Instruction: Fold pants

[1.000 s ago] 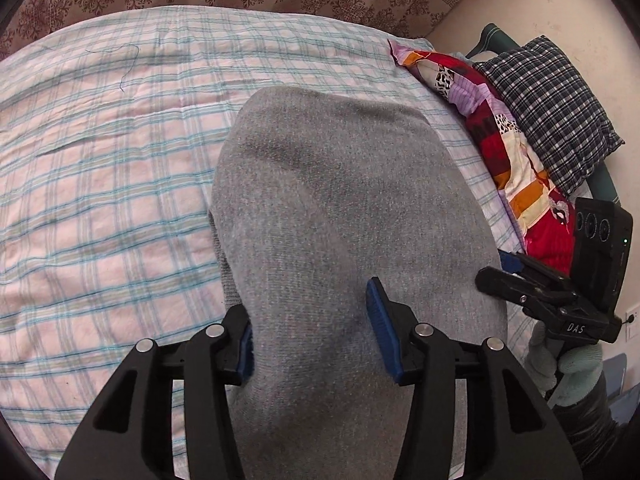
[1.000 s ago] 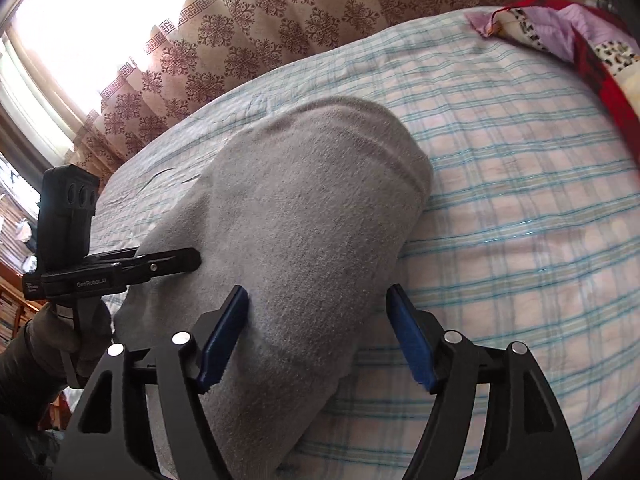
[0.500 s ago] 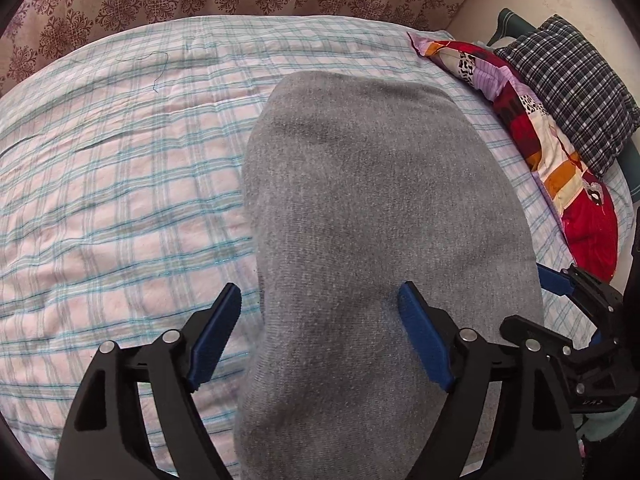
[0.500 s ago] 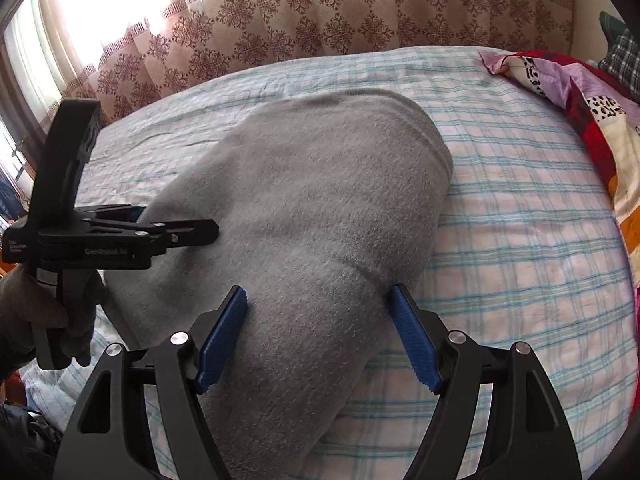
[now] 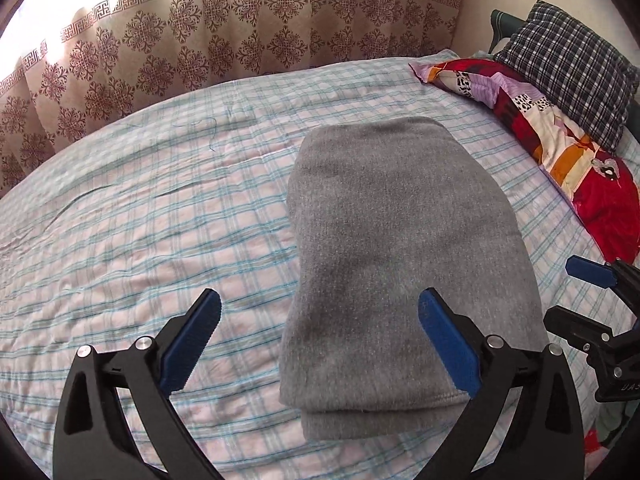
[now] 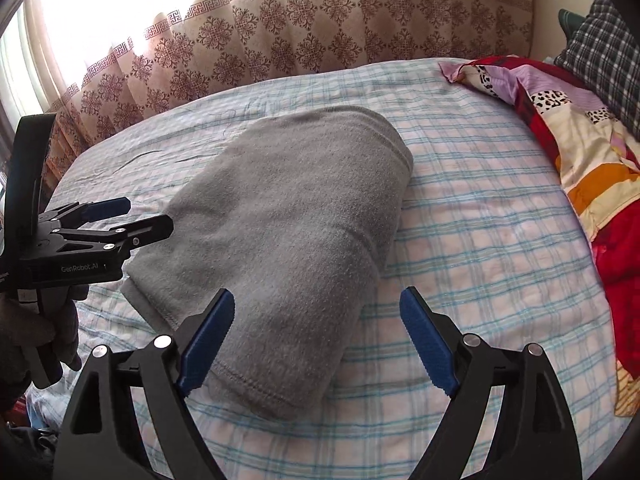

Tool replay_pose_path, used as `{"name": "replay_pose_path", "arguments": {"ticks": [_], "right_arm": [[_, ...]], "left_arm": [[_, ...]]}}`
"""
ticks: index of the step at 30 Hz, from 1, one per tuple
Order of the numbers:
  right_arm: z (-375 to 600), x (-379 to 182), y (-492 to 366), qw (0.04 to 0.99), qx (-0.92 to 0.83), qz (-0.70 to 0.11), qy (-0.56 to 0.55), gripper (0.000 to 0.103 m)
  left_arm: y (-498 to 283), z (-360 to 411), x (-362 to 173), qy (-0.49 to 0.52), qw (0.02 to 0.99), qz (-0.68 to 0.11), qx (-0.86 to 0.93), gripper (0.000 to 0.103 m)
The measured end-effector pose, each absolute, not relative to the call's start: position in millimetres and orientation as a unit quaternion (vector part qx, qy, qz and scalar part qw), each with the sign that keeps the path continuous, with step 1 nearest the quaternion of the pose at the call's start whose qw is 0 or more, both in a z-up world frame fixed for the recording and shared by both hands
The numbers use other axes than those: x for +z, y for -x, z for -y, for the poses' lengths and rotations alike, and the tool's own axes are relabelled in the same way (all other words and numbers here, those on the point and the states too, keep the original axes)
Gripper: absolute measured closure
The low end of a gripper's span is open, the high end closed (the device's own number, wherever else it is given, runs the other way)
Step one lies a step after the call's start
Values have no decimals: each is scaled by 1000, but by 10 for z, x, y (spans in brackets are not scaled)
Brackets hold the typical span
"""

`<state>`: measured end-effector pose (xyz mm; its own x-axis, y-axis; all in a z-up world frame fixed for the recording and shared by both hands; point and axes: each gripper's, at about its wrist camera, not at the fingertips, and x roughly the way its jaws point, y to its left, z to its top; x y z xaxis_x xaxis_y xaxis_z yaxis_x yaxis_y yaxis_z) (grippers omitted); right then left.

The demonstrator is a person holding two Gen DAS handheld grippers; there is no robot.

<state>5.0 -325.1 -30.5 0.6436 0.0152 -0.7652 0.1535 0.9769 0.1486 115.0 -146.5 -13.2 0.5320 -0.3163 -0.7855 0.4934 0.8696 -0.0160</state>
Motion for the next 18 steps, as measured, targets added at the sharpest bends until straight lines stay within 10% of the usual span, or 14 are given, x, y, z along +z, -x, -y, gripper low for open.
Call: {"name": "replay_pose_path", "arguments": {"ticks": [18], "right_arm": [[2944,14,430,920,-102,-370,-73,10]], "left_arm": [[-325,1403,407,-193,912,-327,-151,3]]}}
